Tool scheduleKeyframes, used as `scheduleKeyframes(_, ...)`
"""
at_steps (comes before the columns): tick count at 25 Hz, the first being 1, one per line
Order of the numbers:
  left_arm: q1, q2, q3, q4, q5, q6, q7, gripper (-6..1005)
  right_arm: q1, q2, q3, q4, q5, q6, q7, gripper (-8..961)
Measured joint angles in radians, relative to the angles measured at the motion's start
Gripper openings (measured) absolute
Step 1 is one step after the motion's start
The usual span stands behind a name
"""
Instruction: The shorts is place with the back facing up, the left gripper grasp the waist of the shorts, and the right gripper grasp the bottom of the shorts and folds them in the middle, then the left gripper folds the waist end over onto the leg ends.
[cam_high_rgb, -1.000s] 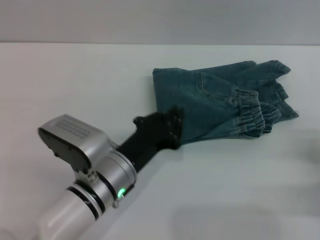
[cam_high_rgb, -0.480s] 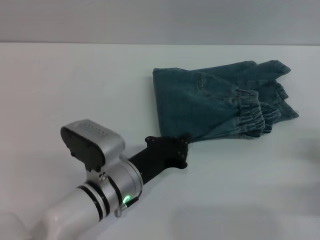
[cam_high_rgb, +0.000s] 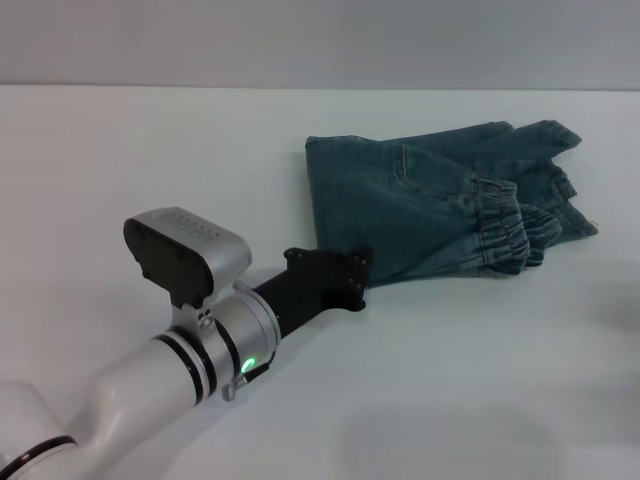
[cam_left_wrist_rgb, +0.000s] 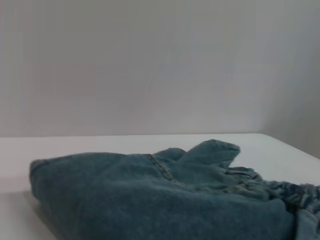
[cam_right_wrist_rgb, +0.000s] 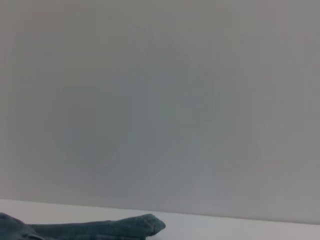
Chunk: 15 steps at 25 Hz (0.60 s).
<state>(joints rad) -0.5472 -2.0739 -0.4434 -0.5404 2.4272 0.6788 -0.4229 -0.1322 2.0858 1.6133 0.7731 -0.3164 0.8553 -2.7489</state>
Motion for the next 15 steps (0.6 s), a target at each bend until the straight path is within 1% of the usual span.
scheduleKeyframes(5, -0.007, 0.000, -0.012, 0.017, -0.002, -0.001, -0.007, 10, -0.033, 0.000, -0.007, 0.036, 0.001, 0.001, 0.004, 128)
scheduleKeyframes(6, -0.015, 0.000, -0.017, 0.036, -0.001, -0.001, -0.039, 11, -0.037, 0.000, -0.007, 0.039, 0.001, 0.001, 0.004, 129)
scheduleKeyframes(10, -0.023, 0.000, -0.018, 0.053, 0.001, -0.001, -0.068, 13, -0.040, 0.000, -0.013, 0.046, 0.002, 0.002, 0.004, 130)
scheduleKeyframes(15, -0.046, -0.001, -0.012, 0.063, 0.003, -0.048, -0.101, 16, -0.041, 0.000, -0.015, 0.048, 0.002, 0.009, 0.005, 132)
